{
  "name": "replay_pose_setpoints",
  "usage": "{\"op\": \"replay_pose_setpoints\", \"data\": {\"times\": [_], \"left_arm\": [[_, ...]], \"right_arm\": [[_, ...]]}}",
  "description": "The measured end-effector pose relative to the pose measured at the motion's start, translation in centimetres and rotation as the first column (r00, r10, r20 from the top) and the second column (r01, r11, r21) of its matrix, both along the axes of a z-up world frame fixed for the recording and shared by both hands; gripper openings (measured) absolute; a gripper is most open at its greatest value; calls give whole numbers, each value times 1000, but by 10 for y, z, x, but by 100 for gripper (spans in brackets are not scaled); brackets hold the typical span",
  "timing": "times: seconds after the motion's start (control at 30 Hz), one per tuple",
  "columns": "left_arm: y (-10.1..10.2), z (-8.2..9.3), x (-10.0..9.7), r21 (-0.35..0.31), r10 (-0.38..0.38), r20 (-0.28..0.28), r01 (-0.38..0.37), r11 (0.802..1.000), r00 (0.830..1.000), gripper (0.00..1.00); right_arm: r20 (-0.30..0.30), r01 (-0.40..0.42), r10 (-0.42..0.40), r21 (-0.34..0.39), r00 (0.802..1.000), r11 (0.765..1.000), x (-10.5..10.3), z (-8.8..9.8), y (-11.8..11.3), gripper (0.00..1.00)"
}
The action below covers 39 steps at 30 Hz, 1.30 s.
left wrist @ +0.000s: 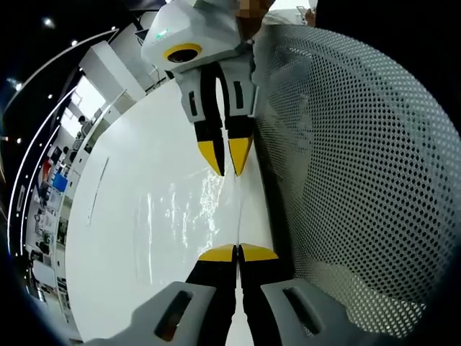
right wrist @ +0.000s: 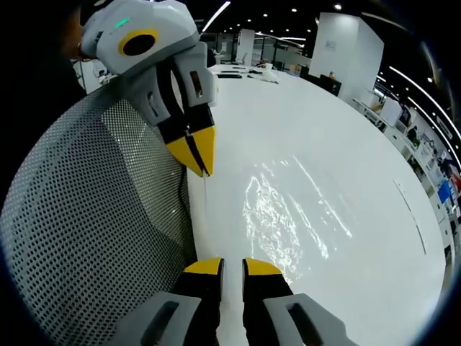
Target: Open the resealable bag by pulling the two sides of the seal apart until the entire bag opening is separated and visibly accessible.
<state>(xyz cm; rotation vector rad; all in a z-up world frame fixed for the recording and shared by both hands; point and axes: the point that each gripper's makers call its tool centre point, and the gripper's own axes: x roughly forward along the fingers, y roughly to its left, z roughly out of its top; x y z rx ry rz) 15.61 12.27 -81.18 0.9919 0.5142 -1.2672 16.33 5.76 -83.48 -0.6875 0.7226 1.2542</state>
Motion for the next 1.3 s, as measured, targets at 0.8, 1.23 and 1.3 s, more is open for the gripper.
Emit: {"op": "replay_pose_setpoints", "data": {"times": [0.8,1.23,1.3], "left_arm": [[0,18,20,-62,111,24,-109,992,994,0],[2,21,23,-73,142,35,-139,988,989,0],[2,21,23,-71,148,34,-145,987,988,0]], "right_arm": [[-43,112,-107,121,993,986,12,14,19,0],[-31,108,-104,126,994,986,15,17,22,0],[-33,106,-102,124,994,987,14,17,22,0]]}}
